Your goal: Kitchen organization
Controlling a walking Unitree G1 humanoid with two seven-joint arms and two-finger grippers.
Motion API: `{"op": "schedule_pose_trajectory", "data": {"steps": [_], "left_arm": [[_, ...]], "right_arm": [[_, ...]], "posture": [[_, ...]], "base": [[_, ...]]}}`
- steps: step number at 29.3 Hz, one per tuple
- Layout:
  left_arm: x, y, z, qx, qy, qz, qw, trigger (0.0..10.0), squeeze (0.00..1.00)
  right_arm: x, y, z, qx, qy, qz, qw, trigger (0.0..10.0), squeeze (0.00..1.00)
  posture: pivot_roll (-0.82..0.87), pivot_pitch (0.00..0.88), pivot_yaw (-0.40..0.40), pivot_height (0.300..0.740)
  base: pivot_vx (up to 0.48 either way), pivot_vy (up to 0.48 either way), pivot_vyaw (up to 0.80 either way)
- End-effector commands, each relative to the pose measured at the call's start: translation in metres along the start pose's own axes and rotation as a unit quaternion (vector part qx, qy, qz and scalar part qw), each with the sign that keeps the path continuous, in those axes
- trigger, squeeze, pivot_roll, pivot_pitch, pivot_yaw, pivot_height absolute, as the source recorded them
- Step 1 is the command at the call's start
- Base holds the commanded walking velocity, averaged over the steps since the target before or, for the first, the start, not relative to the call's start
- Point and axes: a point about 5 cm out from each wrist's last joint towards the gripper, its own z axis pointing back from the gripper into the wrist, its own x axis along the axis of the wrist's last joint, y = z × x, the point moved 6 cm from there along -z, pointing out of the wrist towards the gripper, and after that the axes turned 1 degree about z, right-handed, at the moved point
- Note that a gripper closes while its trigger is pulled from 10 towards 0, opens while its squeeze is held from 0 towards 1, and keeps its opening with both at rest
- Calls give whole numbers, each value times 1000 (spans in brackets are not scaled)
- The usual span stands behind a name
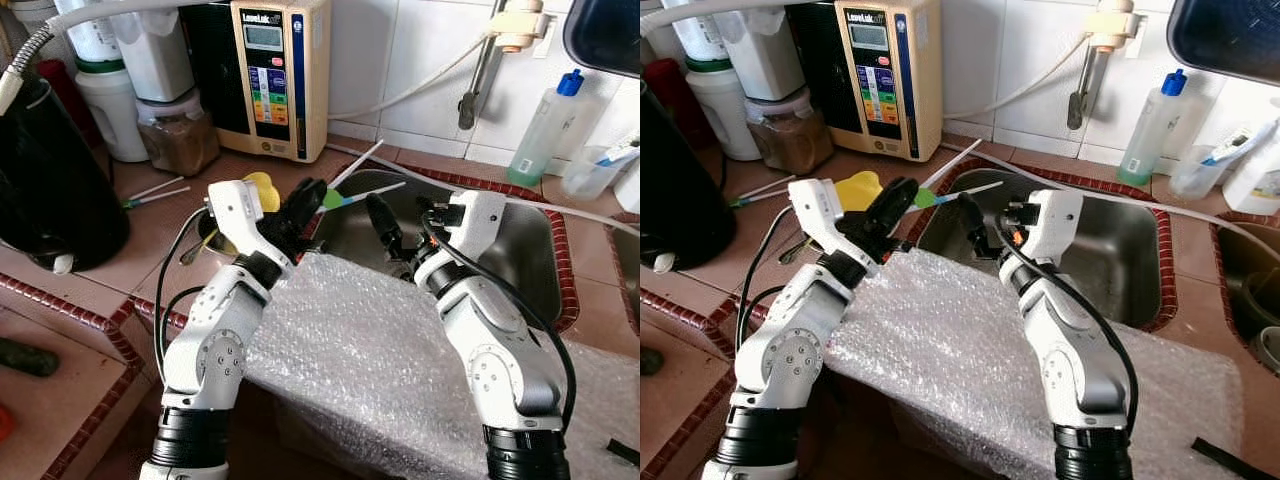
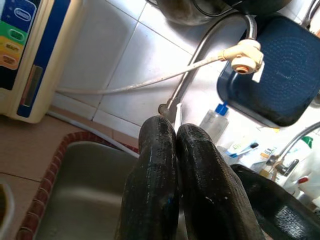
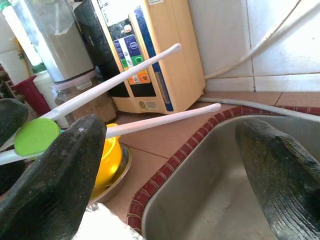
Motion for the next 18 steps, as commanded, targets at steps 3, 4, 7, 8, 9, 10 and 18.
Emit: {"op": "schedule_pose_trajectory", "data": {"steps": [3, 4, 7, 8, 9, 10, 18], "left_arm": [[6, 1, 1, 3, 0, -9, 1000, 0, 0], [4, 2, 2, 2, 6, -16, 1000, 0, 0], [3, 4, 3, 5, 7, -17, 1000, 0, 0], [3, 5, 2, 6, 7, -16, 1000, 0, 0], [3, 5, 2, 6, 7, -15, 1000, 0, 0], [1, 4, 1, 3, 8, -17, 1000, 0, 0], [-1, 8, -2, 11, 0, -8, 1000, 0, 0]], "right_arm": [[-6, 0, -1, -3, 9, 8, 1000, 10000, 0], [-5, -7, -2, -22, 5, 25, 999, 10000, 0], [-3, -10, -2, -30, -1, 29, 999, 10000, 0], [-2, -11, -2, -33, -2, 35, 999, 10000, 0], [-1, -12, -2, -36, -3, 40, 999, 10000, 0], [0, -17, -1, -53, -4, 62, 997, 10000, 0], [8, -26, -5, -59, -8, 81, 995, 10000, 0]], "posture": [[26, 0, 62, 740], [27, 0, 66, 740], [22, 0, 73, 740], [16, 0, 72, 740], [16, 0, 72, 740], [15, 0, 65, 740], [-22, 0, 21, 740]], "base": [[0, 0, 0], [0, 0, 0], [0, 0, 0], [0, 0, 0], [0, 0, 0], [0, 0, 0], [0, 0, 0]]}}
